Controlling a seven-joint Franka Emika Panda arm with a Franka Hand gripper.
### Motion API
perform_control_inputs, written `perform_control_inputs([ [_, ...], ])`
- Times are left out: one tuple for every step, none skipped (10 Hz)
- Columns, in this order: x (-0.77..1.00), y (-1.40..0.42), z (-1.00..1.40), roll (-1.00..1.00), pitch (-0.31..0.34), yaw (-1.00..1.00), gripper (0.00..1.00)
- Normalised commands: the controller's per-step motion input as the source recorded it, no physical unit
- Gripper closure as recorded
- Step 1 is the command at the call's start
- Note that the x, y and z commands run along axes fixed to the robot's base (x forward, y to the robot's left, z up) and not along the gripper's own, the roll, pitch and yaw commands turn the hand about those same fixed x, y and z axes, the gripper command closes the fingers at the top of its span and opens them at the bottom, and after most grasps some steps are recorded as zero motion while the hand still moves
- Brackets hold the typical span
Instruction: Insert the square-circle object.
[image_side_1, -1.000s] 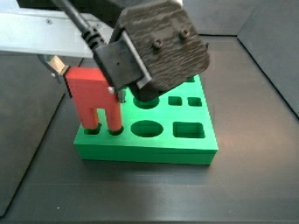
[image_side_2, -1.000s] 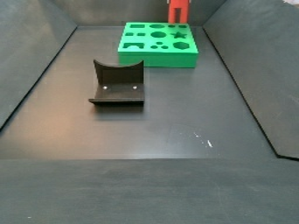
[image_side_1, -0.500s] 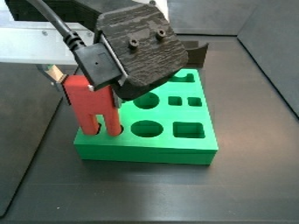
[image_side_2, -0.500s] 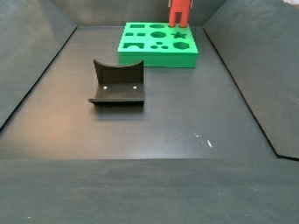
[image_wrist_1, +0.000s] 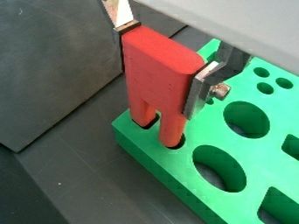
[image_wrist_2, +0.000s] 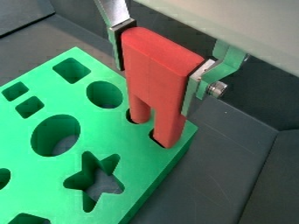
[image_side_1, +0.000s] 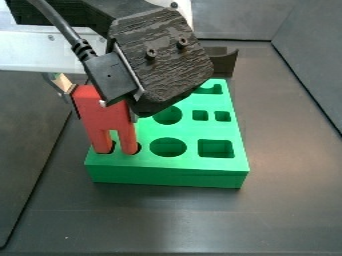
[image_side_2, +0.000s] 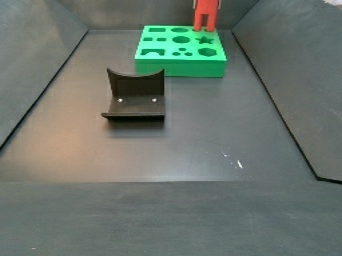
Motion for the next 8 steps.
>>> perform_control_inputs([
  [0.31,-0.01,-0.37,0.18,0.143,0.0,1.0],
  [0.38,-0.03,-0.34,0.09,0.136,0.0,1.0],
  [0.34,-0.05,-0.44,0.09,0.107,0.0,1.0],
  [0.19,-0.1,-0.58,0.04,0.004,-0.01,1.0],
  [0.09,-0.09,-0.6,0.08,0.0,-0.02,1.0],
  [0.17,-0.05,-0.56,0.05,0.0,0.0,1.0],
  [0.11,0.0,-0.55,0.0,0.0,0.0,1.0],
  [0.0,0.0,-0.53,0.0,-0.036,0.0,1.0],
])
